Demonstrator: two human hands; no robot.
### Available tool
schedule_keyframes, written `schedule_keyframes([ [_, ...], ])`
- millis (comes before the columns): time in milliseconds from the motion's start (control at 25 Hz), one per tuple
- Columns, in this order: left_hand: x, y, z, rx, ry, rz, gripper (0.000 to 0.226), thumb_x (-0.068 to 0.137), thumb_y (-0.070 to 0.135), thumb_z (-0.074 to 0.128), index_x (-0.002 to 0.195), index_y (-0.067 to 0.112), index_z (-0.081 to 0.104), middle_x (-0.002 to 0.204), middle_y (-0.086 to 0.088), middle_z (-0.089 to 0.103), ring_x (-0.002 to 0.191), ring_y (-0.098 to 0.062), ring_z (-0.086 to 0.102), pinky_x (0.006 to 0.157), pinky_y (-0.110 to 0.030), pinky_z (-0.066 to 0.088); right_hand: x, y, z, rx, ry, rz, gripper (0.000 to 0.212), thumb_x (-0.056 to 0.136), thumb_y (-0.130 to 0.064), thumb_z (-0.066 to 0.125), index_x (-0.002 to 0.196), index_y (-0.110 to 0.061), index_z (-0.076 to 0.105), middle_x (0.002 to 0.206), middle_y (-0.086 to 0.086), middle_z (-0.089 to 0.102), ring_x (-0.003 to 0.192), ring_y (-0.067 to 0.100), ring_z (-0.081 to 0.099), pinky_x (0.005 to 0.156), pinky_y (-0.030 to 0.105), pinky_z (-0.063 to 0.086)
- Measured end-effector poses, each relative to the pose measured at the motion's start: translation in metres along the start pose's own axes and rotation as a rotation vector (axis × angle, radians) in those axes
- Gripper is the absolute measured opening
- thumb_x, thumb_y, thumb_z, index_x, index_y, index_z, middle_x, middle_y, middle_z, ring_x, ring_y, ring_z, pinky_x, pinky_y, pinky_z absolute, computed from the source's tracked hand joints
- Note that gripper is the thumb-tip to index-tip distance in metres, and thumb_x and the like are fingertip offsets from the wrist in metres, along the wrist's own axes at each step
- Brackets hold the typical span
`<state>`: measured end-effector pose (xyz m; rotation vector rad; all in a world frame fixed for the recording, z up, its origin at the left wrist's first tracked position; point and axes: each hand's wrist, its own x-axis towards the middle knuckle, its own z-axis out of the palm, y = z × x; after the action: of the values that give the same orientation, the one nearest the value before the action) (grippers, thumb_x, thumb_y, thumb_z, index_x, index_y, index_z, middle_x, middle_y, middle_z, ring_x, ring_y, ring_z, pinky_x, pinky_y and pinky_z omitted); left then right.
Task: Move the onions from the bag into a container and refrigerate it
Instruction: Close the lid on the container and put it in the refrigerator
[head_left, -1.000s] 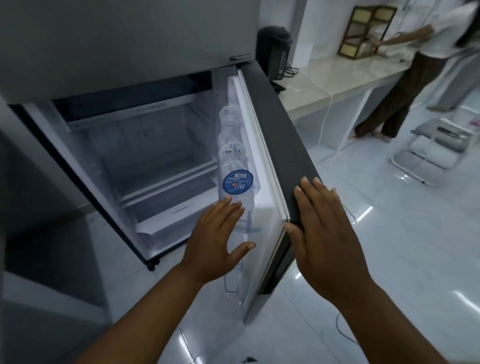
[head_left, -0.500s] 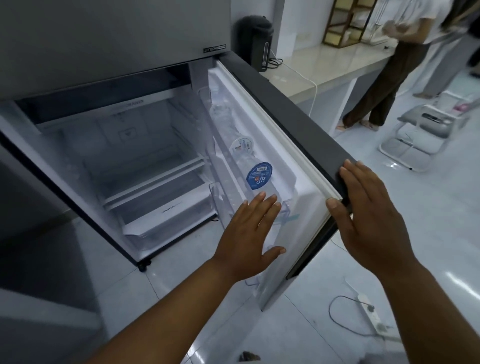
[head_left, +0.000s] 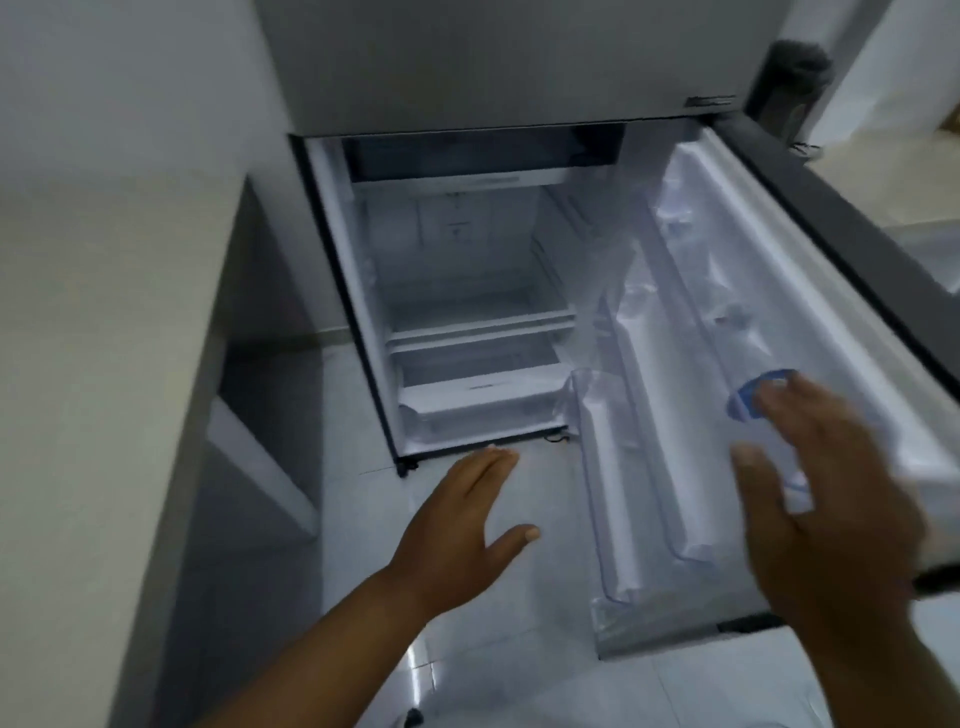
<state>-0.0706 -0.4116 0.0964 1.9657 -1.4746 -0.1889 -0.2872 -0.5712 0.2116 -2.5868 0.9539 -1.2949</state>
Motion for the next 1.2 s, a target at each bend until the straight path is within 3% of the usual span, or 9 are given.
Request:
schedule_keyframes([
  [80,-0.03,-0.031,-0.027,0.001,0.083,-0.168,0.078,0.086,0.068,0.041,0.148,0.022,0.034,0.149,0.01,0.036,0.139,-0.003,0.03,0.113,-0.016,0.022,-0.002,-0.053,0.05,0.2,-0.206,0.04,0.041,0.092,-0.029,0.055,0.126,-0.007,0.06,0.134,0.01,0.058,0.126,0.024,0.054,0.108,0.035,0.04],
  [160,-0.061,-0.055,-0.05,0.012,0.161,-0.298,0.076,0.085,0.067,0.042,0.146,0.02,0.037,0.147,0.005,0.042,0.135,-0.005,0.036,0.109,-0.013,0.022,-0.011,-0.097,0.093,0.352,-0.44,0.061,0.043,0.093,-0.031,0.057,0.131,-0.011,0.058,0.138,0.005,0.056,0.129,0.021,0.051,0.108,0.036,0.04],
  [320,-0.141,-0.103,-0.103,-0.014,0.377,-0.625,0.067,0.088,0.052,0.055,0.145,0.022,0.037,0.145,0.006,0.042,0.127,0.002,0.037,0.104,-0.018,0.031,-0.033,-0.19,0.175,0.569,-0.8,-0.043,0.049,0.091,-0.04,0.052,0.136,-0.021,0.051,0.139,-0.009,0.052,0.13,0.002,0.044,0.11,0.027,0.036],
  [400,-0.183,-0.12,-0.128,0.026,0.49,-0.756,0.063,0.089,0.044,0.059,0.142,0.015,0.043,0.141,0.0,0.049,0.127,-0.007,0.045,0.103,-0.023,0.038,-0.045,-0.235,0.209,0.675,-0.942,-0.083,0.045,0.092,-0.038,0.055,0.135,-0.024,0.052,0.133,-0.016,0.053,0.124,-0.005,0.045,0.106,0.021,0.037],
  [640,-0.287,-0.148,-0.177,0.124,0.853,-1.227,0.053,0.088,0.034,0.066,0.133,0.009,0.053,0.132,-0.008,0.059,0.122,-0.022,0.055,0.102,-0.033,0.043,-0.073,-0.367,0.298,0.818,-1.376,-0.113,0.044,0.092,-0.032,0.06,0.135,-0.023,0.053,0.13,-0.013,0.059,0.118,0.004,0.054,0.096,0.018,0.041],
  [800,-0.325,-0.171,-0.192,0.148,1.056,-1.487,0.052,0.088,0.032,0.066,0.132,0.008,0.053,0.128,-0.011,0.058,0.117,-0.025,0.057,0.097,-0.03,0.042,-0.087,-0.449,0.352,0.807,-1.514,-0.226,0.042,0.091,-0.033,0.061,0.131,-0.021,0.057,0.127,-0.006,0.064,0.102,0.0,0.058,0.089,0.015,0.04],
  [960,-0.339,-0.194,-0.203,-0.058,1.234,-1.771,0.059,0.09,0.037,0.061,0.139,0.009,0.045,0.14,-0.013,0.049,0.123,-0.027,0.053,0.104,-0.038,0.042,-0.097,-0.513,0.4,0.718,-1.638,-0.348,0.048,0.089,-0.038,0.06,0.133,-0.017,0.055,0.132,0.002,0.061,0.119,0.017,0.056,0.105,0.035,0.042],
  [1080,-0.34,-0.213,-0.208,-0.244,1.338,-1.902,0.054,0.093,0.038,0.055,0.138,0.01,0.046,0.139,-0.011,0.051,0.123,-0.027,0.053,0.101,-0.036,0.04,-0.104,-0.551,0.432,0.644,-1.688,-0.438,0.05,0.09,-0.038,0.058,0.134,-0.014,0.053,0.135,0.004,0.059,0.125,0.023,0.053,0.107,0.038,0.041],
  [1200,-0.336,-0.228,-0.208,-0.367,1.477,-1.909,0.017,0.094,0.032,0.051,0.094,0.02,0.062,0.099,-0.003,0.063,0.099,-0.033,0.056,0.083,-0.037,0.044,-0.114,-0.573,0.457,0.594,-1.762,-0.479,0.051,0.09,-0.038,0.057,0.135,-0.013,0.052,0.136,0.003,0.057,0.125,0.023,0.052,0.104,0.034,0.04],
])
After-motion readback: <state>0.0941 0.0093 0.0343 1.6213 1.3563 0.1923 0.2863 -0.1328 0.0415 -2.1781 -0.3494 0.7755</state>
